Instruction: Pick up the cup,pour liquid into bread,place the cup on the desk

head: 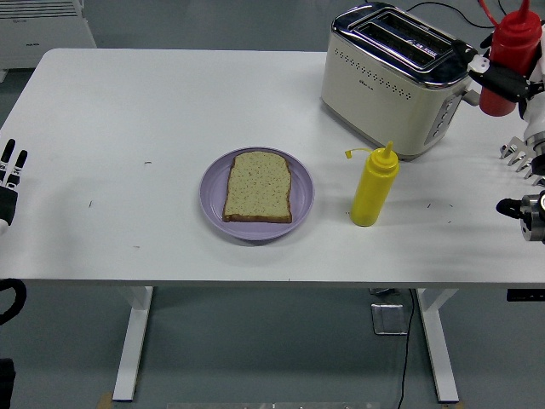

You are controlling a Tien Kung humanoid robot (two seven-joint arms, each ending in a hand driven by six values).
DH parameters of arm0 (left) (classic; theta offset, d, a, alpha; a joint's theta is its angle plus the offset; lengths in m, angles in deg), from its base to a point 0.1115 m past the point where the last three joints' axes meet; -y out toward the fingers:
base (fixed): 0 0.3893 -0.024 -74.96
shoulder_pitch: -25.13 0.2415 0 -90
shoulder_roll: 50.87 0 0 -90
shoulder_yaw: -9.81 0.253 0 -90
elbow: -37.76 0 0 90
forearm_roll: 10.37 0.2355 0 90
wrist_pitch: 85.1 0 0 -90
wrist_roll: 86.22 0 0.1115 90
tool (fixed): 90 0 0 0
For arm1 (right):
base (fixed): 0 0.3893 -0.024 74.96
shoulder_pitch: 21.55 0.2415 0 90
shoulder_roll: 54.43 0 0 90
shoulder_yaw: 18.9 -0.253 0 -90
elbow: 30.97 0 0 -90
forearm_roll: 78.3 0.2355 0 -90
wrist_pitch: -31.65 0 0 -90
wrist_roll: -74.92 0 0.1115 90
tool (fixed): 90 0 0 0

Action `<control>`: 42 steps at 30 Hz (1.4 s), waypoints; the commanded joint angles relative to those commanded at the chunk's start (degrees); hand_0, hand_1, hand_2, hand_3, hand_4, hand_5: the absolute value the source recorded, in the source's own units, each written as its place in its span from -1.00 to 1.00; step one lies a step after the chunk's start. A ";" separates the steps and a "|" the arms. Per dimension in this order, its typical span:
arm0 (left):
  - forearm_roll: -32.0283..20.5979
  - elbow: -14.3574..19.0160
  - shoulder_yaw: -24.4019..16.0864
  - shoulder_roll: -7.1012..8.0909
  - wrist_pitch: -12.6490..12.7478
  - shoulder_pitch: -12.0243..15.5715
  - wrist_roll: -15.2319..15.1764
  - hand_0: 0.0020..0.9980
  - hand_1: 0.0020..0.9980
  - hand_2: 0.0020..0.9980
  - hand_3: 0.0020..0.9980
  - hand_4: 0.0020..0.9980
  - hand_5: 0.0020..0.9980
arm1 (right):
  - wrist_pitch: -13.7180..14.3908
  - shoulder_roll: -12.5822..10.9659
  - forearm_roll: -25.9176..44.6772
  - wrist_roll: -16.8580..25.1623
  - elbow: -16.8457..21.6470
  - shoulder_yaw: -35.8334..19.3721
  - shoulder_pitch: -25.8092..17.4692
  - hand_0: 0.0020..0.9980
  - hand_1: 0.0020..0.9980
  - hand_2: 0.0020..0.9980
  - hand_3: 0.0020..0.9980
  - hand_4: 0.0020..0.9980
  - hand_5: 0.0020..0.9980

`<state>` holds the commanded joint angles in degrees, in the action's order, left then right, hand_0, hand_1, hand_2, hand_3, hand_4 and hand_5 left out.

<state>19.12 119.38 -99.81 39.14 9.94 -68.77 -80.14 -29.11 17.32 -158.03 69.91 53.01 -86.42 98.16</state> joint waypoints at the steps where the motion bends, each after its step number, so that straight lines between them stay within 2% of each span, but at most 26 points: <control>1: 0.00 0.01 -0.02 0.00 -0.01 -0.02 0.00 0.61 0.57 0.58 0.45 0.23 1.00 | 0.12 -0.01 -2.23 -2.18 -0.10 1.09 1.29 -1.00 -0.95 -0.68 -0.42 0.73 -0.60; 4: -0.01 0.02 -0.20 -0.02 -0.01 0.02 0.01 0.61 0.57 0.58 0.45 0.23 1.00 | -1.64 0.02 -9.68 -8.53 -1.33 4.66 5.21 -1.00 -0.95 -0.68 -0.42 0.73 -0.60; 5: 0.00 0.01 -0.24 -0.02 -0.02 0.05 0.02 0.61 0.57 0.58 0.45 0.23 1.00 | -2.33 0.06 -11.92 -10.05 -1.65 5.65 6.23 -0.94 -0.90 -0.58 -0.40 0.60 -0.62; 7: -0.04 0.02 -0.32 -0.02 0.00 0.14 0.03 0.61 0.57 0.58 0.45 0.23 1.00 | -4.95 0.24 -16.76 -11.60 -2.57 7.97 8.48 -0.94 -0.90 -0.58 -0.40 0.60 -0.62; 10: -0.08 0.02 -0.35 -0.02 0.01 0.16 0.02 0.61 0.57 0.58 0.45 0.23 1.00 | -9.19 0.32 -23.84 -11.82 -3.82 12.52 12.11 -0.94 -0.90 -0.58 -0.40 0.60 -0.62; 17: -0.11 -0.01 -0.51 -0.02 0.00 0.16 0.01 0.61 0.57 0.58 0.45 0.23 1.00 | -15.96 -0.36 -40.97 -11.49 -5.64 26.86 19.42 -0.93 -0.88 -0.56 -0.38 0.65 -0.58; 21: -0.12 -0.02 -0.64 -0.02 0.02 0.18 0.01 0.61 0.57 0.58 0.45 0.23 1.00 | -16.84 -0.75 -50.27 -11.80 -6.82 26.27 20.76 -0.93 -0.88 -0.56 -0.38 0.65 -0.58; 22: -0.13 -0.04 -0.69 -0.02 0.04 0.17 0.01 0.61 0.57 0.58 0.45 0.23 1.00 | -17.14 -1.13 -50.27 -11.87 -7.03 25.24 21.17 -0.93 -0.88 -0.56 -0.38 0.65 -0.58; 23: -0.13 -0.05 -0.71 -0.02 0.04 0.17 0.00 0.61 0.57 0.58 0.45 0.23 1.00 | -17.28 -1.31 -50.27 -11.90 -7.13 24.65 21.36 -0.94 -0.80 -0.56 -0.37 0.63 -0.59; 29: -0.16 -0.04 -0.71 -0.02 0.02 0.05 0.02 0.61 0.57 0.58 0.45 0.23 1.00 | -17.77 -2.18 -50.27 -12.00 -6.67 20.50 21.87 -0.93 -0.79 -0.56 -0.36 0.59 -0.62; 33: -0.17 -0.05 -0.72 -0.02 0.04 0.09 0.03 0.61 0.57 0.58 0.45 0.23 1.00 | -18.28 -1.68 -50.27 -12.20 -6.90 23.86 22.45 -0.93 -0.79 -0.56 -0.36 0.59 -0.62; 37: -0.26 -0.06 -0.58 -0.02 -0.02 -0.09 0.00 0.61 0.57 0.58 0.45 0.23 1.00 | -21.13 -0.78 -50.27 -11.58 -6.83 32.22 23.25 -0.91 -0.77 -0.55 -0.35 0.53 -0.63; 38: -0.28 -0.06 -0.58 -0.02 -0.03 -0.11 -0.01 0.61 0.57 0.58 0.45 0.23 1.00 | -21.25 -0.69 -50.27 -11.60 -6.82 32.56 23.16 -0.91 -0.77 -0.55 -0.35 0.53 -0.63; 42: -0.29 -0.04 -0.68 -0.02 0.03 -0.03 -0.01 0.61 0.57 0.58 0.45 0.23 1.00 | -21.55 -1.10 -50.27 -12.01 -6.78 27.97 22.66 -0.91 -0.76 -0.54 -0.34 0.53 -0.62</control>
<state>18.83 119.35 -100.49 39.13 9.97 -68.79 -80.15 -50.66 16.22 -208.30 57.91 46.23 -58.44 120.82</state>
